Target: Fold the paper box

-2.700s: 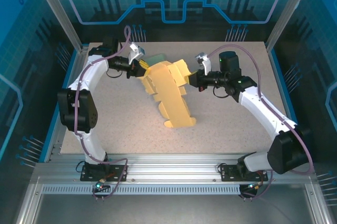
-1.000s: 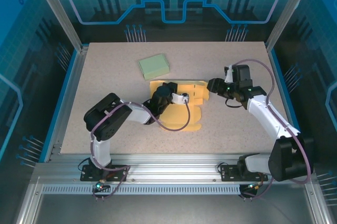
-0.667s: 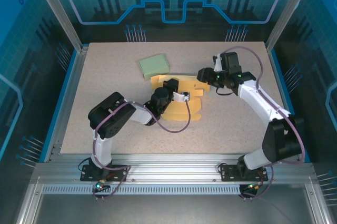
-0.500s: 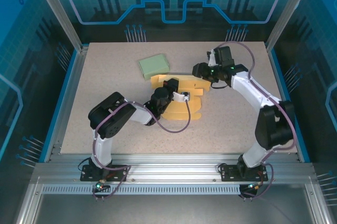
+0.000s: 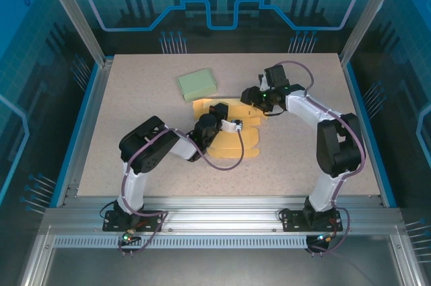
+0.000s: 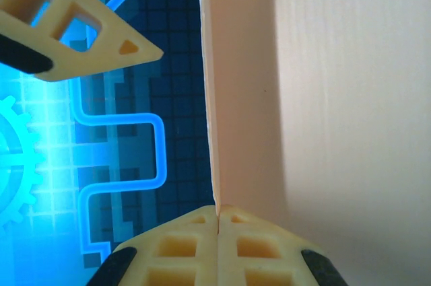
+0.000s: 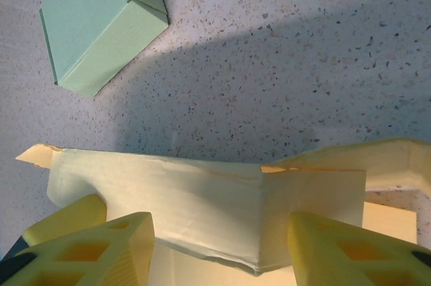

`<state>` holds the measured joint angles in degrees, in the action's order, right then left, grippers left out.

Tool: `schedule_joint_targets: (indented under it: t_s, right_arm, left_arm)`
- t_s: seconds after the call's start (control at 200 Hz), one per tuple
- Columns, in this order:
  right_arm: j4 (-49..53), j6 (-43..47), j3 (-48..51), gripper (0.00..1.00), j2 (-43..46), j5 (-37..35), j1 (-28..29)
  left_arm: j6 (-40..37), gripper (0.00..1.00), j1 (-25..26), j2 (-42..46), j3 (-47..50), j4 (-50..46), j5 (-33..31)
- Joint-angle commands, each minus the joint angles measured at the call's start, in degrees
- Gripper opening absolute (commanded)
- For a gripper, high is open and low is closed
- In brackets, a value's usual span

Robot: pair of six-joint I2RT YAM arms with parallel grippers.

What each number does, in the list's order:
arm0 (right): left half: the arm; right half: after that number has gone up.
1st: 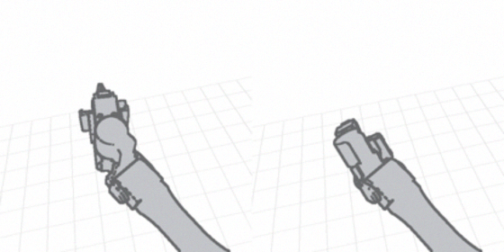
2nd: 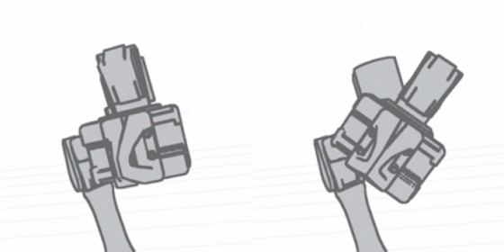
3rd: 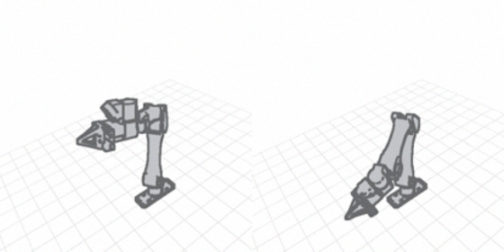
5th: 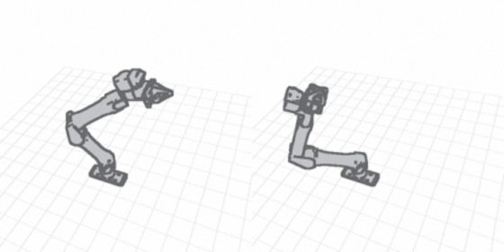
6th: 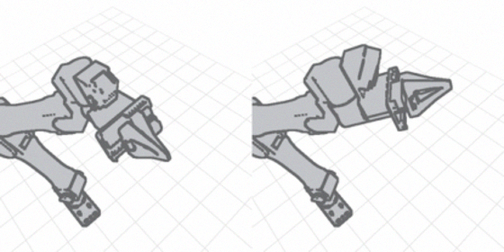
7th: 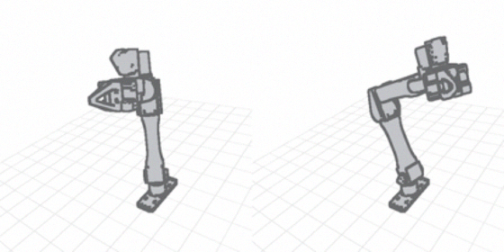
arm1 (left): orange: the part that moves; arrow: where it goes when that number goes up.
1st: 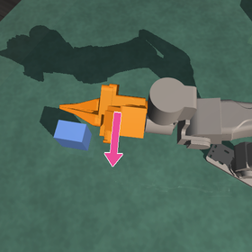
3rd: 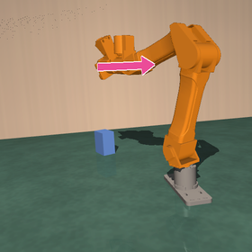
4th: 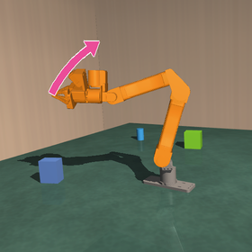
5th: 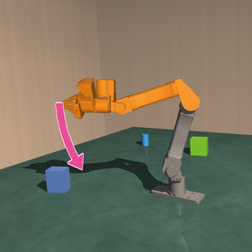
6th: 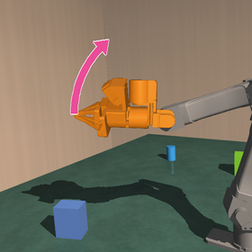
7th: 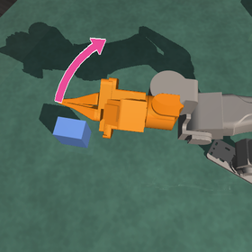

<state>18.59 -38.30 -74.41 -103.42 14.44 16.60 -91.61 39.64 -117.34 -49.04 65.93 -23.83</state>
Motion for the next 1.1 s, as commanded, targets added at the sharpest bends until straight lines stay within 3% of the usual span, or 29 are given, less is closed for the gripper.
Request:
schedule_joint_targets:
  t_s: [0.0, 0.145, 0.425, 0.705, 0.885, 1.096]
  right_arm:
    - [-2.63, -3.23, 1.31, 0.56, -0.97, 4.2, 0.87]
    - [-5.06, -4.29, 1.19, 0.54, -2.65, 5.22, 1.59]
    - [-9.29, -6.06, 1.35, 0.33, -4.87, 8.75, 2.03]
    - [-10.14, -6.03, 3.39, 0.18, -3.05, 6.83, 1.25]
    - [-9.24, -5.09, 3.75, 0.16, -2.53, 5.83, 0.62]
    - [-8.93, -4.44, 4.6, 0.16, -1.57, 5.12, 0.14]
  left_arm:
    - [0.25, 0.0, 0.38, -1.14, -1.32, 1.3, -0.42]
    - [0.31, 0.0, 0.4, -1.01, -1.2, 1.76, -0.23]
    - [0.91, 0.0, 0.46, -0.85, -0.77, 2.13, 0.45]
    - [0.95, 0.0, 0.23, -0.29, 0.23, 5.79, -0.05]
    - [3.45, 0.3, -1.51, 2.92, 1.8, 3.56, -0.18]
    - [4.46, 0.32, -4.2, 4.93, 4.18, 1.46, -0.21]
